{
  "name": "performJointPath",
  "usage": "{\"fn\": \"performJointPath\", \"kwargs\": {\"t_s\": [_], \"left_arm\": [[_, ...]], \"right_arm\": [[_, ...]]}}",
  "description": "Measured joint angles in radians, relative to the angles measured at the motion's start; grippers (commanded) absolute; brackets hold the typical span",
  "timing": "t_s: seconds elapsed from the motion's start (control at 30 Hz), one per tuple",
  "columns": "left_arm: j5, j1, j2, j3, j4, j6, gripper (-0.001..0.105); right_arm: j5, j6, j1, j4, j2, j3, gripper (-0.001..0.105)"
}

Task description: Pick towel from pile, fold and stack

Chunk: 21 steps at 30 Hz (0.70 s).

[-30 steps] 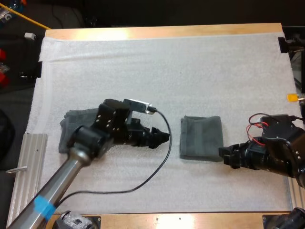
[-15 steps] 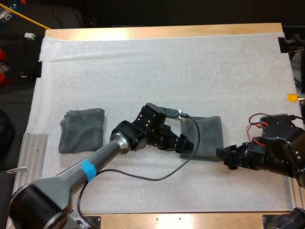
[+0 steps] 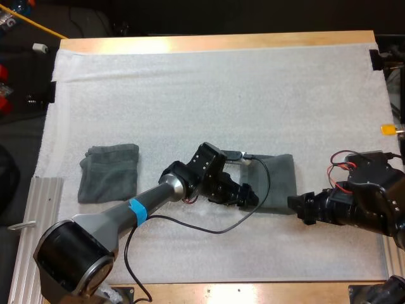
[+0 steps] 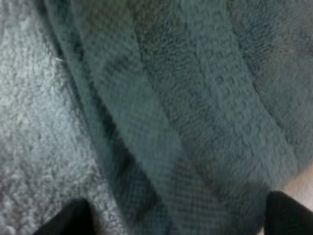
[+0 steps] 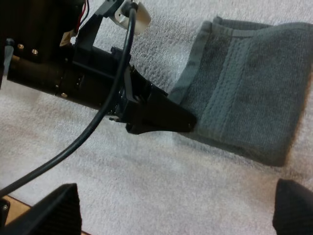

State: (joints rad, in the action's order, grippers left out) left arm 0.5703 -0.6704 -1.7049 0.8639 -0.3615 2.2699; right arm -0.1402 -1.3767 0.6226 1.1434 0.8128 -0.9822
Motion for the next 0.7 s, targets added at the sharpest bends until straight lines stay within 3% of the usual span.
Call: {"fn": "performJointPath", "kwargs": {"t_s": [0.3, 0.37, 0.63, 0.7], "left_arm": [[0.001, -0.075, -0.033, 0.017, 0.08, 0.117, 0.067], [0.005, -0.074, -0.038, 0.03, 0.08, 0.123, 0.061], [0.016, -0.074, -0.039, 0.055, 0.08, 0.161, 0.001], [0.026, -0.074, -0.033, 0.06, 0.08, 0.161, 0.0]], "right_arm": [[0.003, 0.0, 0.0, 0.002, 0.0, 0.0, 0.077], [0.003, 0.0, 0.0, 0.002, 0.0, 0.0, 0.077], [0.003, 0.0, 0.0, 0.002, 0.0, 0.0, 0.077], [0.003, 0.0, 0.0, 0.002, 0.0, 0.0, 0.077]]}}
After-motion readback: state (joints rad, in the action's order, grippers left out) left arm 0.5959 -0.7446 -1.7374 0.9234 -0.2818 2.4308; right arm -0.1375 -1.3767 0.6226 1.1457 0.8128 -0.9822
